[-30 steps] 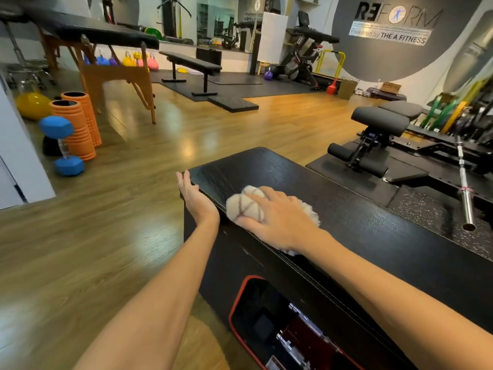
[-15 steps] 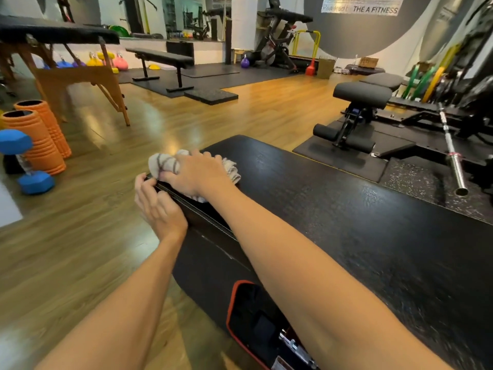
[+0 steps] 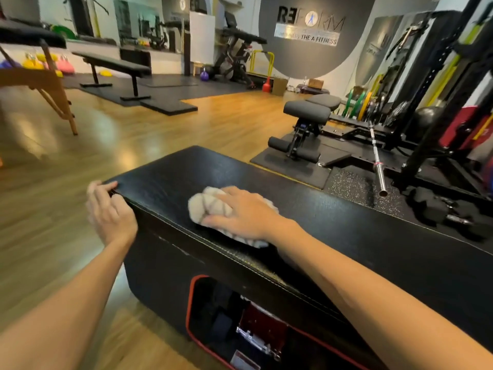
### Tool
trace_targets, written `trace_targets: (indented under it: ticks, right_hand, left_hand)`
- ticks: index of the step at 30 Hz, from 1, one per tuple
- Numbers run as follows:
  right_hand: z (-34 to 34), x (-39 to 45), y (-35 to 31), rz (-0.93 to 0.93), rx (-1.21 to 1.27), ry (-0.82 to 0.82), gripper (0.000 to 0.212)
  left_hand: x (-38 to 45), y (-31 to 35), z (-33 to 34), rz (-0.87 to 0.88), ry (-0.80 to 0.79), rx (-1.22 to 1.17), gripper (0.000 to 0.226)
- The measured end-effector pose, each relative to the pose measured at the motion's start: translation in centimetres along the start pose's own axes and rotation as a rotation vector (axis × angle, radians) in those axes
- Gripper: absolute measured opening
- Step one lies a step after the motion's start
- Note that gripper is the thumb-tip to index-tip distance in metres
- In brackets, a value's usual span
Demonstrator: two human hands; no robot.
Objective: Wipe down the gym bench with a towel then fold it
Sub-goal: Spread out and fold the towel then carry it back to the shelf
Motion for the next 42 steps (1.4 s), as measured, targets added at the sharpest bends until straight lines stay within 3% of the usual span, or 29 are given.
trace_targets:
  ticks: [4,6,8,11,13,19,23,27,31,32,35,39,42]
  right_hand:
    - [-0.2,-4.3,2.6,0.073,-0.02,-0.013,0.063]
    - [-0.1,-5.4,3.1,0.11,-0.02,-0.02,0.066]
    - [-0.2,-5.9,3.0,0.124,-0.039,-0.014,0.068]
    - [0.0,-5.9,2.6,0.129,-0.077,0.005,0.07]
    - [0.2,-5.8,2.4,0.138,-0.087,0.025,0.076]
    - [1.0,-5.0,2.5,0.15,-0.122,0.048,0.083]
    - [1.0,-3.0,0.9,0.152,-0.103,0.068,0.063]
    - [0.9,-2.4,0.4,0.113,-0.029,0.084,0.061]
    - [0.0,-4.1,2.1,0.111,0.576,0.168,0.046]
    - [-0.5,-4.4,2.4,0.143,0.631,0.168,0.041]
    - [-0.9,-4.8,3.2,0.228,0.472,0.104,0.039]
    - [-1.2,-4.8,3.8,0.213,0.363,0.1,0.032]
    - [-2.7,-4.8,3.8,0.149,0.246,0.14,0.03]
  left_hand:
    - [0.2,2.9,-0.1,-0.16,-0.021,0.112,0.037]
    - [0.1,5.0,0.2,-0.171,-0.129,0.233,0.038]
    - [-1.3,7.7,1.6,-0.006,-0.386,0.327,0.041]
    - [-5.1,10.9,5.0,0.174,-0.829,0.276,0.049]
    - [-6.4,11.1,6.3,0.275,-0.992,0.326,0.049]
    - [-6.2,10.7,6.1,0.206,-0.953,0.272,0.049]
    - [-5.9,9.9,6.1,0.396,-0.993,0.399,0.031]
    - [-5.5,9.7,5.6,0.365,-1.034,0.303,0.033]
    - [-5.8,11.8,4.9,0.087,-1.041,0.005,0.043]
    - [-5.9,12.1,4.7,0.017,-1.034,-0.043,0.038]
    - [-6.8,13.3,4.2,-0.147,-1.039,-0.194,0.018]
    - [-7.6,15.1,3.5,-0.271,-1.042,-0.334,0.02]
    - [-7.3,15.7,2.9,-0.458,-1.065,-0.488,0.019]
Point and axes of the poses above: each hand's wrist, its own x-axis towards the middle knuckle, its own z-axis out of the palm, y = z × x, the point moved 1 cm from there along x, towards the middle knuckle, and after that the axes turned 14 degrees about -x, right-handed, at the moved point
